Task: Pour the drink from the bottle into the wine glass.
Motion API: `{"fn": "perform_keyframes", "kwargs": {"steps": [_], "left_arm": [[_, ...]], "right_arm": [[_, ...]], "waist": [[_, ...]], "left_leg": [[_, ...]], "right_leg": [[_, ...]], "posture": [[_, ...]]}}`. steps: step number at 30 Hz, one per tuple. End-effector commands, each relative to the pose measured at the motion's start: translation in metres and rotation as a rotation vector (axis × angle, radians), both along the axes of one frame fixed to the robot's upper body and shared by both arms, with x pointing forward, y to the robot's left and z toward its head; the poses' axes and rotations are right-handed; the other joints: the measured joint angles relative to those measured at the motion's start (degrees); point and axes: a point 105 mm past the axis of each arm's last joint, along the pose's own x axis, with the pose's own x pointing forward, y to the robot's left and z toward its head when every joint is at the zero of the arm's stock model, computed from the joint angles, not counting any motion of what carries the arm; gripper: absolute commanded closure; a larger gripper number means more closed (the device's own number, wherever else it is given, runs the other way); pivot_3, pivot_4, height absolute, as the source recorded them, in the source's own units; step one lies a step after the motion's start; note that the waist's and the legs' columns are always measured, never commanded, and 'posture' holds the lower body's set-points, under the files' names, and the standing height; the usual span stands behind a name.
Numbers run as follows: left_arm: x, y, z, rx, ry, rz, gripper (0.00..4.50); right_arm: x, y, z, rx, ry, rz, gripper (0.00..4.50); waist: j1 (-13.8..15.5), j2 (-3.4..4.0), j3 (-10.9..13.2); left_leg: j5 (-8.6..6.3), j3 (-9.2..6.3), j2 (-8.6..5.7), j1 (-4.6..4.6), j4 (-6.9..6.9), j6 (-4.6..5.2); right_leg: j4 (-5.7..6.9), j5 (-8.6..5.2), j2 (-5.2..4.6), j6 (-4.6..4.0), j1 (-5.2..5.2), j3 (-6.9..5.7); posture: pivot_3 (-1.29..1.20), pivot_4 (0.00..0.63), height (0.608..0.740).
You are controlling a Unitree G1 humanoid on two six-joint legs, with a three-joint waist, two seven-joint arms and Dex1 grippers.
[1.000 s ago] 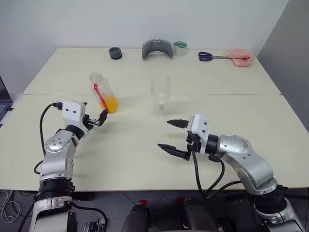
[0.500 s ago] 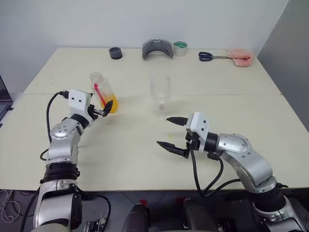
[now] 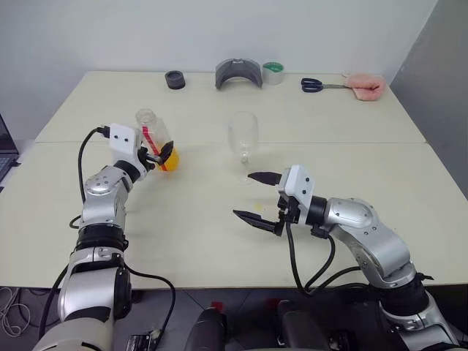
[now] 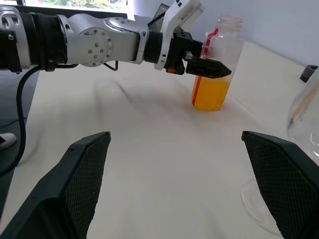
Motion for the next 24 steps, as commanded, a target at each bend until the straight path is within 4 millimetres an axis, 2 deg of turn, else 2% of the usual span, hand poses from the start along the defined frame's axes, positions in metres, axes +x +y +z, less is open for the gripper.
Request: {"fn": "perform_keyframes", "kwargs": {"steps": [1, 4, 8, 12, 18, 22, 24], "left_arm": [[0.003, 0.000, 0.014, 0.020, -0.048, -0.006, 2.07], [0.005, 0.000, 0.013, 0.004, -0.044, -0.003, 2.67], [0.006, -0.003, 0.014, -0.011, -0.052, -0.009, 2.68], [0.006, -0.022, 0.029, 0.019, -0.101, -0.072, 2.68], [0.003, -0.065, 0.068, 0.227, -0.241, -0.177, 2.68], [0.002, -0.089, 0.088, 0.395, -0.335, -0.218, 2.68], [0.000, -0.100, 0.095, 0.546, -0.405, -0.240, 2.68]], "right_arm": [[-0.002, 0.003, 0.012, 0.027, -0.061, 0.008, 0.00], [-0.001, 0.003, 0.014, 0.036, -0.068, 0.000, 0.00], [0.001, 0.001, 0.018, 0.053, -0.080, -0.022, 0.00], [0.005, -0.006, 0.027, 0.092, -0.097, -0.071, 0.00], [0.016, -0.022, 0.047, 0.170, -0.134, -0.179, 0.00], [0.023, -0.025, 0.052, 0.191, -0.150, -0.228, 0.00], [0.027, -0.027, 0.053, 0.197, -0.152, -0.253, 0.00]], "waist": [[0.0, 0.00, 0.0], [0.0, 0.00, 0.0], [-0.1, 0.00, 0.0], [-0.1, 0.00, 0.0], [0.1, -0.04, 0.0], [0.2, -0.04, 0.0], [0.1, -0.04, 0.0]], "left_leg": [[0.00, 0.00, 0.00, 0.00, 0.00, 0.00], [0.00, 0.00, 0.00, 0.00, 0.00, 0.00], [0.00, -0.01, 0.00, 0.00, 0.01, 0.00], [0.01, -0.04, -0.02, -0.02, 0.03, 0.00], [0.13, -0.13, -0.03, -0.30, 0.20, -0.22], [0.13, -0.12, -0.03, -0.27, 0.19, -0.21], [0.13, -0.10, -0.03, -0.27, 0.19, -0.21]], "right_leg": [[0.00, 0.00, 0.00, 0.00, 0.00, 0.00], [0.01, 0.00, 0.00, 0.00, 0.00, 0.01], [0.03, 0.00, 0.00, 0.00, 0.00, 0.00], [0.05, 0.00, -0.01, 0.00, 0.00, 0.00], [0.03, 0.01, -0.02, -0.01, -0.11, -0.09], [0.05, 0.01, -0.01, -0.01, -0.11, -0.09], [0.07, 0.01, 0.00, -0.01, -0.11, -0.07]], "posture": [[0.00, 0.150, 0.740], [0.00, 0.150, 0.740], [0.00, 0.150, 0.740], [0.00, 0.150, 0.740], [0.00, 0.150, 0.740], [0.00, 0.150, 0.740], [0.00, 0.150, 0.740]]}}
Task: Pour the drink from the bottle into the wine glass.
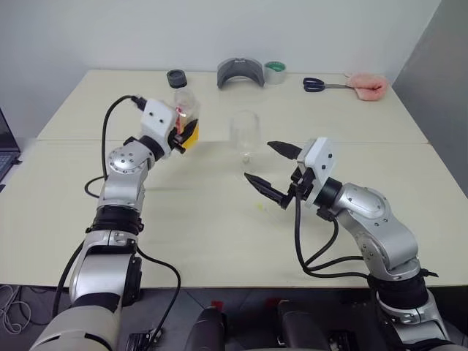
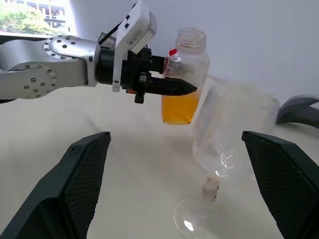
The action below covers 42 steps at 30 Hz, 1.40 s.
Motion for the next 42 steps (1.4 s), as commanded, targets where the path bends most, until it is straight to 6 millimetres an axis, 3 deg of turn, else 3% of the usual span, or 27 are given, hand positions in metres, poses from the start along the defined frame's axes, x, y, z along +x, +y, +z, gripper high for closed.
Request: {"fn": "perform_keyframes", "kwargs": {"steps": [1, 9, 16, 28, 42], "left_arm": [[-0.006, -0.021, 0.041, 0.199, -0.216, -0.043, 2.68], [0.001, -0.039, 0.056, 0.363, -0.349, -0.055, 2.69], [0.004, -0.048, 0.060, 0.519, -0.463, -0.050, 2.69], [0.007, -0.049, 0.067, 0.669, -0.578, -0.014, 2.69], [0.007, -0.050, 0.073, 0.778, -0.679, 0.008, 2.69]], "right_arm": [[0.005, -0.004, 0.015, 0.035, -0.040, -0.041, 0.00], [0.021, -0.011, 0.020, 0.064, -0.008, -0.115, 0.00], [0.022, -0.010, 0.017, 0.079, 0.023, -0.122, 0.00], [0.007, -0.024, 0.012, 0.029, 0.024, -0.037, 0.00], [0.009, -0.029, 0.014, 0.006, 0.023, -0.045, 0.00]], "waist": [[-0.1, 0.00, 0.0], [-0.2, 0.00, 0.0], [-0.3, 0.00, 0.0], [-0.4, -0.01, 0.0], [-0.4, -0.02, 0.0]], "left_leg": [[0.00, 0.00, 0.00, 0.00, -0.01, 0.00], [-0.10, 0.03, -0.01, 0.01, -0.02, 0.19], [-0.11, 0.02, -0.04, -0.03, -0.01, 0.21], [-0.12, 0.03, -0.06, -0.05, -0.01, 0.23], [-0.11, 0.03, -0.06, -0.06, 0.00, 0.22]], "right_leg": [[0.00, 0.00, 0.00, 0.00, -0.01, 0.00], [0.01, 0.00, 0.00, 0.00, -0.01, 0.01], [0.03, 0.00, 0.00, 0.00, -0.05, 0.00], [0.04, 0.00, -0.01, 0.00, -0.06, 0.00], [0.09, 0.00, -0.01, 0.01, -0.07, 0.00]], "posture": [[0.00, 0.150, 0.740], [0.00, 0.150, 0.740], [0.00, 0.150, 0.740], [0.00, 0.150, 0.740], [0.00, 0.150, 0.740]]}}
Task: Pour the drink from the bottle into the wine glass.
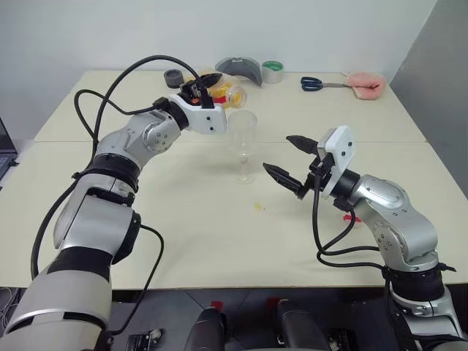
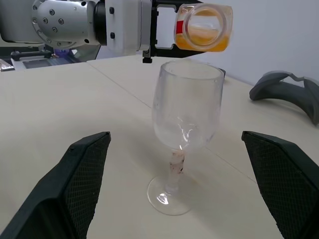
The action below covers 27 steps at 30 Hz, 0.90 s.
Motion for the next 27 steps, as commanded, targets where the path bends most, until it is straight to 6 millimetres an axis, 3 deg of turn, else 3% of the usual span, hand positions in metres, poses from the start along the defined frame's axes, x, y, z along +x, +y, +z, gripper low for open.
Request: {"fn": "perform_keyframes", "kwargs": {"steps": [1, 27], "left_arm": [[-0.004, -0.001, 0.025, -0.006, -0.092, -0.011, 2.69], [-0.005, 0.002, 0.039, 0.040, -0.198, 0.009, 2.69]], "right_arm": [[-0.004, 0.001, 0.015, 0.015, -0.055, 0.011, 0.00], [-0.006, 0.006, 0.015, 0.038, -0.052, 0.028, 0.00]], "waist": [[0.0, 0.00, 0.0], [0.0, 0.00, 0.0]], "left_leg": [[0.00, 0.00, 0.00, 0.00, 0.00, 0.00], [0.00, 0.04, -0.01, -0.04, 0.09, -0.01]], "right_leg": [[0.00, 0.00, 0.00, 0.00, 0.00, 0.00], [0.13, 0.00, -0.01, 0.00, -0.06, 0.03]], "posture": [[0.00, 0.150, 0.740], [0.00, 0.150, 0.740]]}}
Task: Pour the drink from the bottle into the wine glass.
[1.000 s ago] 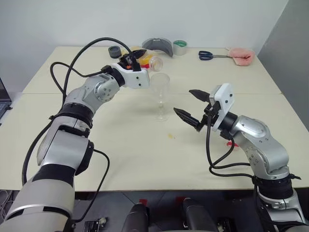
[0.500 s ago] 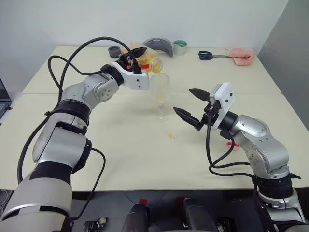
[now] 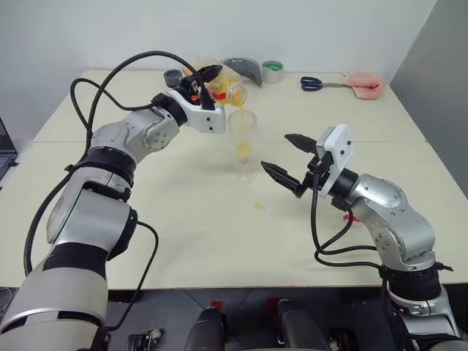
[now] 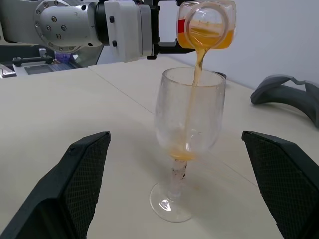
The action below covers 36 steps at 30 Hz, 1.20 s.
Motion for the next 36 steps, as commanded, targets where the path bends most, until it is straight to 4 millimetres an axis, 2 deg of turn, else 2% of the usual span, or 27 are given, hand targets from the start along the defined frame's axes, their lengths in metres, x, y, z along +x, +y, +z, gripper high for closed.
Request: {"fn": "perform_keyframes", "kwargs": {"steps": [1, 36], "left_arm": [[-0.0035, 0.0020, 0.0277, -0.014, -0.083, 0.000, 2.69], [-0.0009, 0.0099, 0.0333, 0.025, -0.136, 0.044, 2.69]], "right_arm": [[-0.0058, 0.0025, 0.0127, 0.018, -0.049, 0.024, 0.00], [-0.0082, 0.0073, 0.0096, 0.045, -0.044, 0.016, 0.00]], "waist": [[0.0, 0.00, 0.0], [0.0, 0.00, 0.0]], "left_leg": [[0.00, 0.00, 0.00, 0.00, 0.00, 0.00], [-0.02, -0.01, -0.01, -0.14, 0.39, 0.02]], "right_leg": [[0.00, 0.00, 0.00, 0.00, 0.00, 0.00], [0.12, 0.00, 0.00, 0.00, -0.03, -0.02]], "posture": [[0.00, 0.150, 0.740], [0.00, 0.150, 0.740]]}}
